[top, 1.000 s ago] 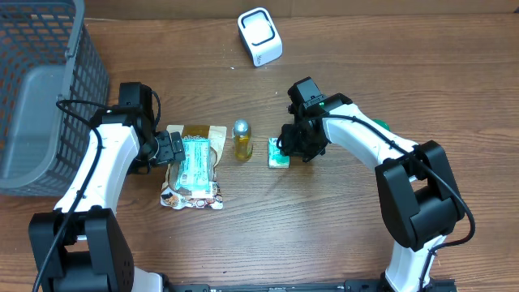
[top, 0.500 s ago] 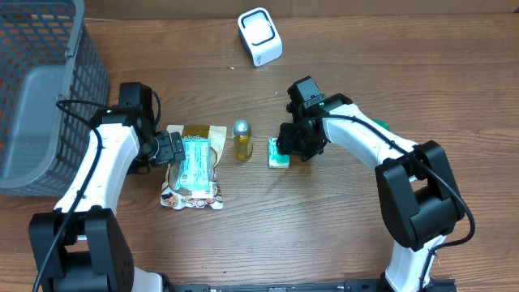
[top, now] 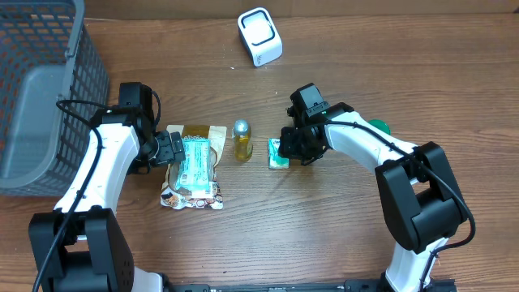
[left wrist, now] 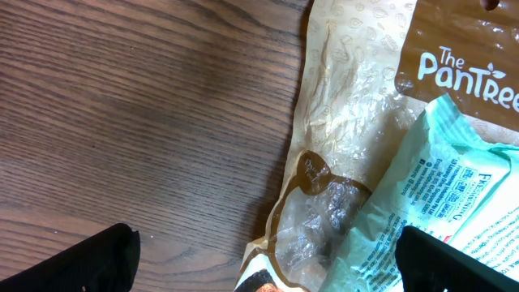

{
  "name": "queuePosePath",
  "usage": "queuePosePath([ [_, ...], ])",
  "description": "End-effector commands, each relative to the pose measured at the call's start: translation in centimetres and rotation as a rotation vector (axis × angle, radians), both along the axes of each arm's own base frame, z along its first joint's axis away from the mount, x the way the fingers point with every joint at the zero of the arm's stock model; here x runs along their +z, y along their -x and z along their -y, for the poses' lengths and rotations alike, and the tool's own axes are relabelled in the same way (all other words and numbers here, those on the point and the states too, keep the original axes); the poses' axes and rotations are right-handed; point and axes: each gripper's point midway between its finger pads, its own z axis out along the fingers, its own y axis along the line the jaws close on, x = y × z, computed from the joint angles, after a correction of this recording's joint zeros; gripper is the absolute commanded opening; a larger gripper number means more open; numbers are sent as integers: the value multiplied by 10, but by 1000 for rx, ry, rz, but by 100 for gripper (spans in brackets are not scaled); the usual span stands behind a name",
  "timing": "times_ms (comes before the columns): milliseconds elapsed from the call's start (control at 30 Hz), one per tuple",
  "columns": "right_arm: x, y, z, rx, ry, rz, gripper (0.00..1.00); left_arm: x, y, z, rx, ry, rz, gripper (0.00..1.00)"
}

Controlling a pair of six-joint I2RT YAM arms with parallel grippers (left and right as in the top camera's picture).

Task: Scan the item barcode
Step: 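Lower the right gripper and close it on the Kleenex pack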

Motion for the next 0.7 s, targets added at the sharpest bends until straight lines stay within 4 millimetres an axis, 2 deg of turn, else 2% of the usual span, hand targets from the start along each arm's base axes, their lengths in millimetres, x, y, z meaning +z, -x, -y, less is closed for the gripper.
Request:
queuePosePath([
  [0,-5,10,8,-4,24,-26,19,3,-4,2,-15,6,9,100],
  [100,-5,11,8,-4,26,-29,24,3,-4,2,-15,6,9,100],
  [233,-2,6,4,-2,7,-12,22,3,-4,2,-15,6,9,100],
  [367,19,-1,-7,7,-70,0,26,3,-4,2,-15,6,9,100],
  [467,30,-7,-5,-2,-84,26,29,3,-4,2,-15,6,9,99],
  [667,29,-4,-1,-8,-75,9,32,3,-4,2,-15,6,9,100],
])
